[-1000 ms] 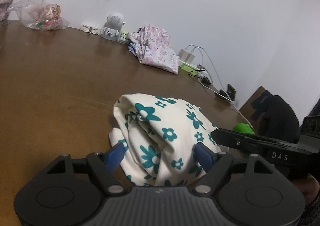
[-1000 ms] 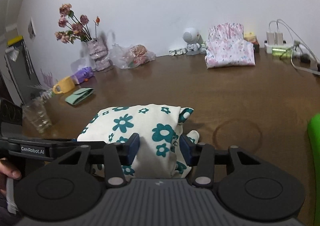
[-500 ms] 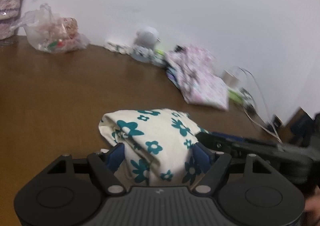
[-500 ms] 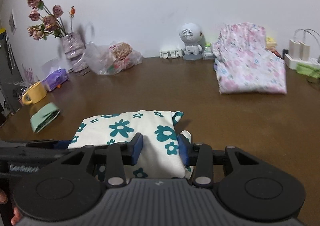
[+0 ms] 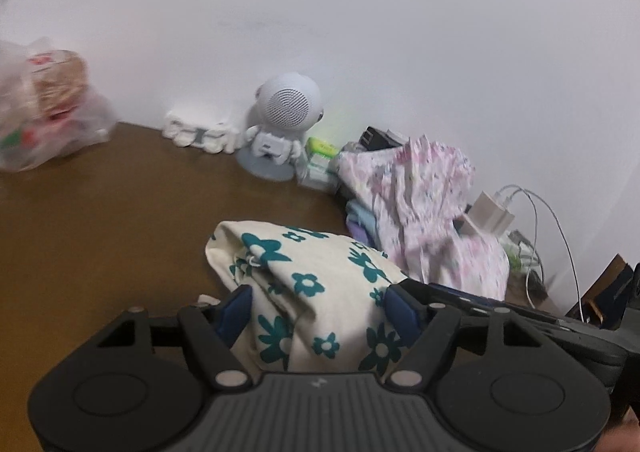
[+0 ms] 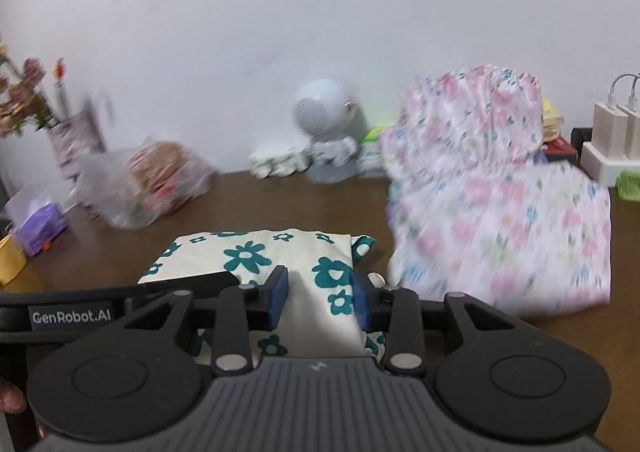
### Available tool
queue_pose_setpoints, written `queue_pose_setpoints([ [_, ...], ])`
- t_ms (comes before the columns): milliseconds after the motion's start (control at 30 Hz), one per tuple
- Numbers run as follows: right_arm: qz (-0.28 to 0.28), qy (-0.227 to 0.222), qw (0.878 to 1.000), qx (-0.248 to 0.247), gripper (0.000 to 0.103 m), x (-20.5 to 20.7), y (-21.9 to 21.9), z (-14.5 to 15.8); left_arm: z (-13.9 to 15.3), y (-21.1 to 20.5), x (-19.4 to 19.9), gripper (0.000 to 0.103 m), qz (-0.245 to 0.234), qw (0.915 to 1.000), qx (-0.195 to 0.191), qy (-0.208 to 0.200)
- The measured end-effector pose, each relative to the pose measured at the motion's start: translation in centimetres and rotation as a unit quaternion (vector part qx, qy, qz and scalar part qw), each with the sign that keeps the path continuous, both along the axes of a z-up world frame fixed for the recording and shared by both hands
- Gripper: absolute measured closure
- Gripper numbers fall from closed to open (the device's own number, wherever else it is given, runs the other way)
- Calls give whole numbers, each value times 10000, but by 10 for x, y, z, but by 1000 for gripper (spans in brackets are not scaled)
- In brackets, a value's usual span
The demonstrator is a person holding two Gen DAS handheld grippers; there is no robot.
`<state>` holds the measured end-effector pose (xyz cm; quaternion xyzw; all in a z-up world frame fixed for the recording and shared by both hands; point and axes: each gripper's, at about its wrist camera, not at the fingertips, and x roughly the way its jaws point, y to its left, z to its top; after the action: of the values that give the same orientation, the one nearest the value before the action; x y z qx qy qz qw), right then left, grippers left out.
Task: Fold clothes
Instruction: 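Carry the folded dress with both grippers toward the pink floral garment, then grasp the pink floral dress with both grippers and lift it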
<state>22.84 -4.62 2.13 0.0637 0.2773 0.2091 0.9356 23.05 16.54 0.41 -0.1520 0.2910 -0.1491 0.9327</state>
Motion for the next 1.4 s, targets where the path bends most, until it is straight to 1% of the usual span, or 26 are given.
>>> queue_pose_setpoints([
  [100,-139,-27,9999,62,69,27,-9,-3,-8,-7,28,32,-105,9999,-20,-51],
  [233,-289,-72,9995,84,69,51,-15,-8,-12,-13,57,32,-142,9999,-18,-74],
  [333,-363,-117,9993,35,69,61,-17,-12,-17,-15,65,31,-59,9999,-93,-104],
  [400,-355,-120,9993,51,69,63,-18,-12,-20,-15,63,31,6,9998,-153,-162],
  [433,-341,-113,9993,76,69,62,-19,-10,-19,-16,60,31,12,9997,-126,-195],
  [467,-298,-120,9993,194,68,59,-21,-5,-18,-16,57,32,20,9997,-126,-189],
  [533,-203,-256,9986,424,61,47,-28,10,-17,-18,53,32,49,9998,-115,-143],
  [567,-158,-327,9979,535,61,41,-31,17,-17,-21,50,32,87,9998,-66,-144],
  [633,-192,-567,9961,652,57,27,-41,38,-16,-23,47,32,158,9998,-13,-141],
  [667,-327,-708,9948,655,55,22,-50,48,-15,-23,46,32,179,9998,-30,-113],
  [733,-642,-921,9918,611,46,18,-70,66,-10,-17,41,32,178,9998,-92,-40],
  [800,-1099,-903,9879,615,43,26,-103,79,2,-6,31,32,146,9998,-39,-122],
  [867,-1374,-722,9848,776,39,41,-133,84,23,4,18,32,296,9987,-81,-418],
  [900,-1490,-587,9835,844,38,50,-147,84,35,8,11,32,356,9975,-151,-588],
  [933,-1559,-463,9829,858,37,59,-159,81,46,8,6,31,315,9962,-279,-760],
  [1000,-1580,-98,9852,651,36,78,-174,71,66,-3,1,30,62,9932,-536,-1035],
  [1033,-1544,52,9863,575,36,83,-179,65,71,-16,3,30,-93,9933,-545,-1017],
  [1100,-1541,288,9859,583,36,89,-187,51,74,-57,16,30,-441,9953,-300,-802],
  [1167,-1429,457,9856,783,36,96,-190,39,69,-98,34,30,-727,9955,21,-606],
  [1200,-1392,516,9849,887,36,99,-192,35,66,-114,46,31,-691,9962,159,-498],
  [1233,-1359,565,9842,987,36,102,-193,31,63,-129,58,34,-620,9969,273,-392],
  [1267,-1378,458,9843,1007,36,103,-193,34,63,-137,70,34,-445,9981,297,-314],
  [1300,-1395,352,9842,1028,36,104,-193,38,64,-142,80,34,-335,9985,295,-328],
  [1400,-1321,136,9845,1146,36,124,-189,48,61,-150,111,34,-111,9993,306,-210],
])
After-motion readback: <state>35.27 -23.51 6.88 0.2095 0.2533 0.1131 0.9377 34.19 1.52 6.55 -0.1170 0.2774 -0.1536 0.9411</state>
